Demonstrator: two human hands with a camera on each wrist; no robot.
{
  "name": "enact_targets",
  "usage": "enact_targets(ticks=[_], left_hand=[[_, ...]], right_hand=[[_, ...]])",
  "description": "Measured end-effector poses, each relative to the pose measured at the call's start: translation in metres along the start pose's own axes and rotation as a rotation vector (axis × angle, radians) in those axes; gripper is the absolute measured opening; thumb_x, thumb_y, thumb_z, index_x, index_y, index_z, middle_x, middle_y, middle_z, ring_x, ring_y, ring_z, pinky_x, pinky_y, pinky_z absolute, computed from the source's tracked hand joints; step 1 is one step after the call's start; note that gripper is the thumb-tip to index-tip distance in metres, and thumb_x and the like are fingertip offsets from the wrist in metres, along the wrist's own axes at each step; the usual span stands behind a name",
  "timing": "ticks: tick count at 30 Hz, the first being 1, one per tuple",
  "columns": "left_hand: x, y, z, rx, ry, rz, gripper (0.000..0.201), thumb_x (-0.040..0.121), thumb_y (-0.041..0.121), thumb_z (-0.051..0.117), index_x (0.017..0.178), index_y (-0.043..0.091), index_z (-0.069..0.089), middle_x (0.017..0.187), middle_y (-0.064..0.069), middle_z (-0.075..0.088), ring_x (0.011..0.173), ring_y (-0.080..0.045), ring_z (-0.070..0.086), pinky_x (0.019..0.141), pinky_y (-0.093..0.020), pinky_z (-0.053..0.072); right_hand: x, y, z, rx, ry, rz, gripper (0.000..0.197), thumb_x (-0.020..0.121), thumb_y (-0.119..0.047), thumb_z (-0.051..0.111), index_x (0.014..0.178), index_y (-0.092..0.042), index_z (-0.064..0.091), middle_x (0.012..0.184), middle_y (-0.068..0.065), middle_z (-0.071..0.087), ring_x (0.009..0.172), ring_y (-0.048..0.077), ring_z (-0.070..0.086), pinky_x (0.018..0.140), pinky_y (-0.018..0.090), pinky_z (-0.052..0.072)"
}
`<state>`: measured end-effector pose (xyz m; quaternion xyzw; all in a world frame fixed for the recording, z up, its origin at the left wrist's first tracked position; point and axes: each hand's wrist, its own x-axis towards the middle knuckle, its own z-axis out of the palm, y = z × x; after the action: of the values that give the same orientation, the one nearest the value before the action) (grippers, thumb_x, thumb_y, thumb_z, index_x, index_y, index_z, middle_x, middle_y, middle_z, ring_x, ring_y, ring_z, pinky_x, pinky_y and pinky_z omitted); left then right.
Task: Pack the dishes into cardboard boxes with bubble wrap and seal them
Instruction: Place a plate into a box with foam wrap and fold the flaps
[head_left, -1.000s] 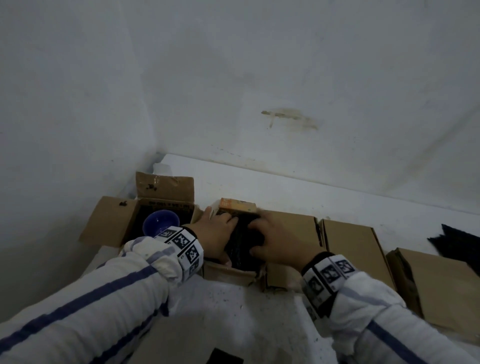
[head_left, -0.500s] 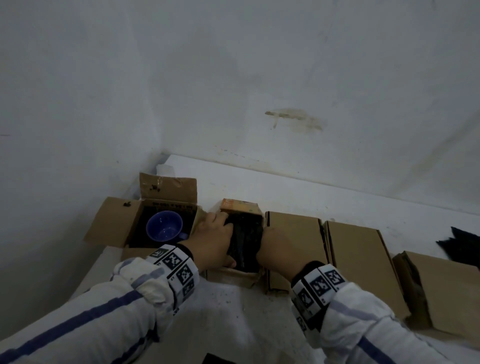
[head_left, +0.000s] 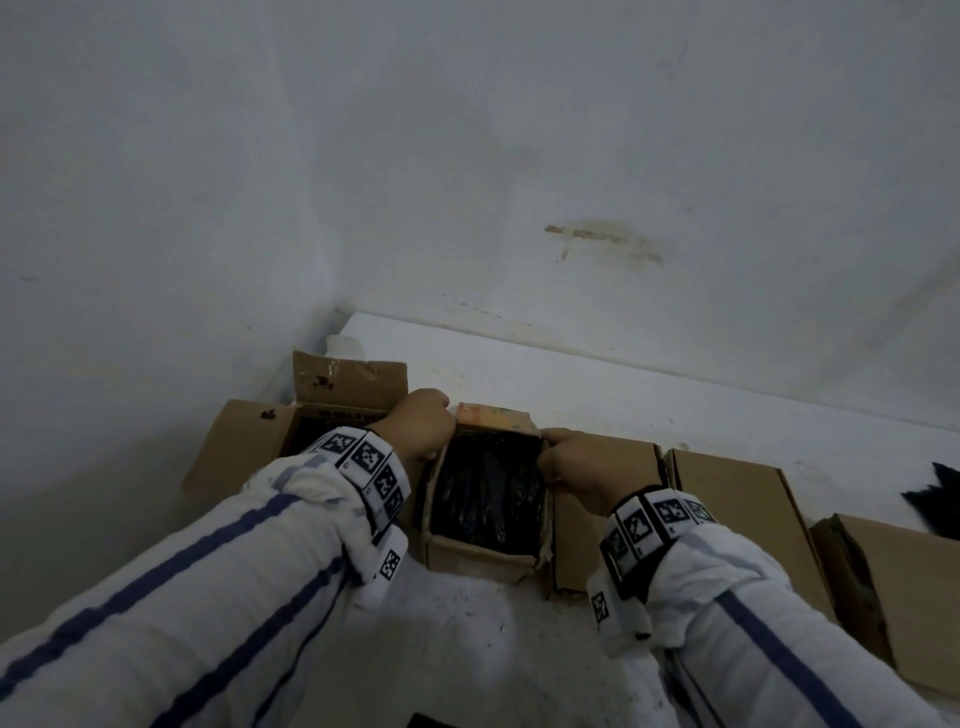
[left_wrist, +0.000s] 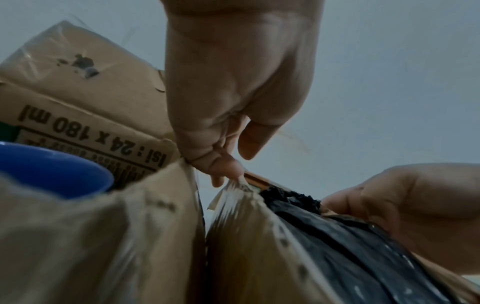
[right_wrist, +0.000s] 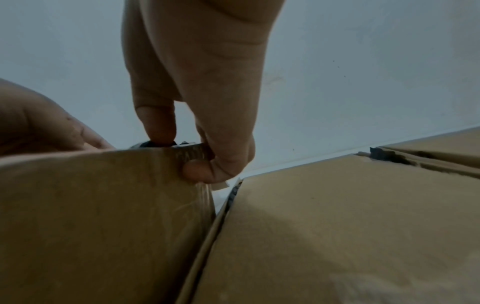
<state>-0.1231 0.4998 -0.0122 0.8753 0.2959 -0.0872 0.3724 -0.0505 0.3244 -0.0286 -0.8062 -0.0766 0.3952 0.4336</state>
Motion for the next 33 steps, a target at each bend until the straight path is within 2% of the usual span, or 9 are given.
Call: enact_targets(ticks=[2, 5, 8, 10, 11, 17, 24, 29, 33], left_hand=[[0.003, 0.003, 0.003, -0.09, 0.025, -0.026, 0.02, 0.095, 0.01, 0.044, 0.079, 0.016, 0.055, 0.082, -0.008, 0.059, 0.081, -0.027, 0.059, 0.071, -0.028, 0.042], [0.003, 0.006, 0.009, -0.367, 0.021, -0.108, 0.026, 0.091, -0.003, 0.048, 0.069, 0.008, 0.046, 0.063, -0.01, 0.043, 0.054, -0.021, 0.042, 0.05, -0.029, 0.032], [0.004, 0.004, 0.014, -0.473, 0.024, -0.126, 0.028, 0.091, -0.005, 0.048, 0.067, 0.01, 0.045, 0.074, -0.015, 0.051, 0.055, -0.022, 0.044, 0.047, -0.028, 0.032], [0.002, 0.006, 0.014, -0.545, 0.037, -0.108, 0.013, 0.092, -0.003, 0.046, 0.094, 0.002, 0.058, 0.078, -0.014, 0.054, 0.054, -0.019, 0.045, 0.042, -0.024, 0.034], [0.002, 0.006, 0.015, -0.583, 0.034, -0.109, 0.018, 0.093, -0.001, 0.046, 0.105, 0.004, 0.059, 0.077, -0.011, 0.055, 0.053, -0.017, 0.046, 0.041, -0.022, 0.035], [-0.008, -0.002, 0.01, -0.722, 0.014, -0.093, 0.019, 0.094, 0.006, 0.053, 0.113, 0.006, 0.055, 0.082, -0.005, 0.056, 0.063, -0.014, 0.052, 0.051, -0.023, 0.048], [-0.032, -0.012, 0.001, -0.887, -0.061, -0.058, 0.009, 0.094, 0.01, 0.052, 0.09, 0.005, 0.058, 0.079, -0.007, 0.056, 0.065, -0.017, 0.054, 0.057, -0.027, 0.051], [-0.054, -0.018, 0.007, -0.787, -0.128, -0.039, 0.015, 0.092, 0.004, 0.056, 0.107, 0.001, 0.057, 0.105, -0.014, 0.06, 0.086, -0.023, 0.061, 0.068, -0.031, 0.054], [-0.072, -0.022, 0.019, -0.588, -0.085, -0.035, 0.037, 0.089, -0.001, 0.058, 0.125, 0.004, 0.052, 0.116, -0.012, 0.057, 0.086, -0.02, 0.061, 0.06, -0.025, 0.052]], right_hand=[[0.001, -0.001, 0.003, 0.056, 0.013, 0.007, 0.034, 0.075, 0.011, 0.036, 0.1, 0.002, 0.056, 0.083, 0.009, 0.041, 0.072, 0.021, 0.034, 0.056, 0.027, 0.025], [0.003, -0.003, 0.008, 0.166, 0.032, 0.023, 0.013, 0.086, 0.0, 0.041, 0.078, -0.01, 0.043, 0.072, 0.004, 0.039, 0.061, 0.015, 0.034, 0.055, 0.027, 0.026], [0.006, -0.001, 0.007, 0.226, 0.078, 0.028, 0.017, 0.097, -0.022, 0.047, 0.082, -0.014, 0.049, 0.077, 0.003, 0.051, 0.066, 0.015, 0.047, 0.057, 0.025, 0.037], [0.007, -0.002, 0.006, 0.212, 0.105, 0.014, 0.018, 0.095, -0.028, 0.051, 0.085, -0.014, 0.048, 0.078, 0.006, 0.051, 0.067, 0.017, 0.047, 0.062, 0.028, 0.038], [0.007, -0.002, 0.006, 0.185, 0.122, 0.001, 0.018, 0.095, -0.028, 0.053, 0.083, -0.014, 0.048, 0.078, 0.007, 0.049, 0.067, 0.019, 0.046, 0.064, 0.03, 0.038], [-0.005, -0.009, -0.007, 0.211, 0.206, -0.16, 0.014, 0.094, -0.015, 0.053, 0.08, -0.015, 0.059, 0.078, 0.004, 0.054, 0.068, 0.018, 0.049, 0.06, 0.028, 0.04], [-0.031, -0.004, -0.014, 0.309, 0.132, -0.235, 0.024, 0.087, 0.006, 0.047, 0.078, -0.004, 0.067, 0.081, 0.012, 0.063, 0.076, 0.023, 0.059, 0.077, 0.035, 0.053], [-0.046, 0.008, -0.004, 0.304, -0.003, -0.212, 0.019, 0.092, -0.002, 0.052, 0.076, -0.006, 0.061, 0.077, 0.008, 0.06, 0.072, 0.019, 0.058, 0.07, 0.03, 0.051], [-0.046, 0.027, 0.004, 0.027, 0.056, -0.211, 0.01, 0.087, -0.004, 0.06, 0.091, -0.013, 0.062, 0.098, 0.006, 0.061, 0.091, 0.019, 0.059, 0.085, 0.033, 0.053]])
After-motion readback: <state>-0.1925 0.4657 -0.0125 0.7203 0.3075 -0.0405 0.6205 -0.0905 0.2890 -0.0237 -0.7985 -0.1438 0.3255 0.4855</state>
